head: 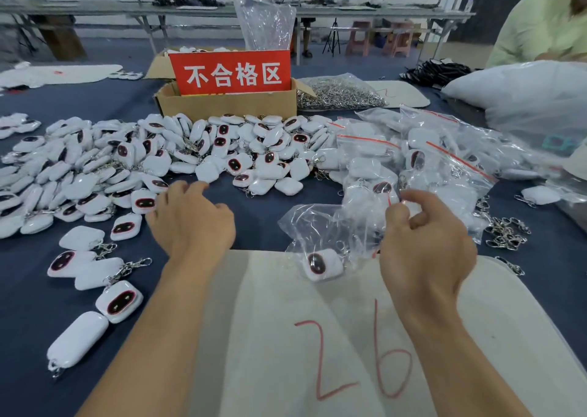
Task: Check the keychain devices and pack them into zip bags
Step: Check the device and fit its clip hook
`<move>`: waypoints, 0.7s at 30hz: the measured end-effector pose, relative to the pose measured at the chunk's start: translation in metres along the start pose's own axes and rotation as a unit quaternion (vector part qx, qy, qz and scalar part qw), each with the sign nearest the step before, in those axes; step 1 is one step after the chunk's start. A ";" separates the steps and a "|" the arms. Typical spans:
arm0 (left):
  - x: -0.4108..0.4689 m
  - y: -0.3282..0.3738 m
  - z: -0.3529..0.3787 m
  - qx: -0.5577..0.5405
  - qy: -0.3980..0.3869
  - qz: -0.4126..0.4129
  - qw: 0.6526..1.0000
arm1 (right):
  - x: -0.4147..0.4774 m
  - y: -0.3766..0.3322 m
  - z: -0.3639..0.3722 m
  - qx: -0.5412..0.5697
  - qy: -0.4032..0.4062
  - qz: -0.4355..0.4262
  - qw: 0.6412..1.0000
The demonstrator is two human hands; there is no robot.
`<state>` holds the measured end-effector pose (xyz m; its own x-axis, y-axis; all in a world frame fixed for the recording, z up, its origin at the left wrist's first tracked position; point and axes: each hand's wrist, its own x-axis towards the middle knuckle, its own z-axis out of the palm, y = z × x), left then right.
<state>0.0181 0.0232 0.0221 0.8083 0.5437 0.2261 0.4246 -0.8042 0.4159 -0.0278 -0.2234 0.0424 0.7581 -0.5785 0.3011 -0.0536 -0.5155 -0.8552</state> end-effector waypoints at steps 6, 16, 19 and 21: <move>0.004 -0.003 0.010 -0.029 -0.023 0.023 0.999 | -0.042 -0.017 0.003 0.078 0.018 -0.230 0.970; 0.008 0.002 0.010 -0.299 -0.144 0.047 0.942 | -0.038 -0.003 0.031 -0.033 -0.291 -0.118 0.949; -0.003 0.016 0.003 -0.442 -0.180 0.051 0.877 | -0.036 -0.003 0.032 0.019 -0.247 -0.100 0.964; -0.013 0.027 0.000 -0.506 -0.240 0.090 0.823 | -0.036 -0.006 0.030 0.095 -0.199 -0.098 0.971</move>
<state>0.0191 -0.0056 0.0307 0.9923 0.0838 0.0912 -0.0811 -0.1171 0.9898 -0.0352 -0.1812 0.0239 0.9344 -0.1726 0.3115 0.2087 -0.4435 -0.8717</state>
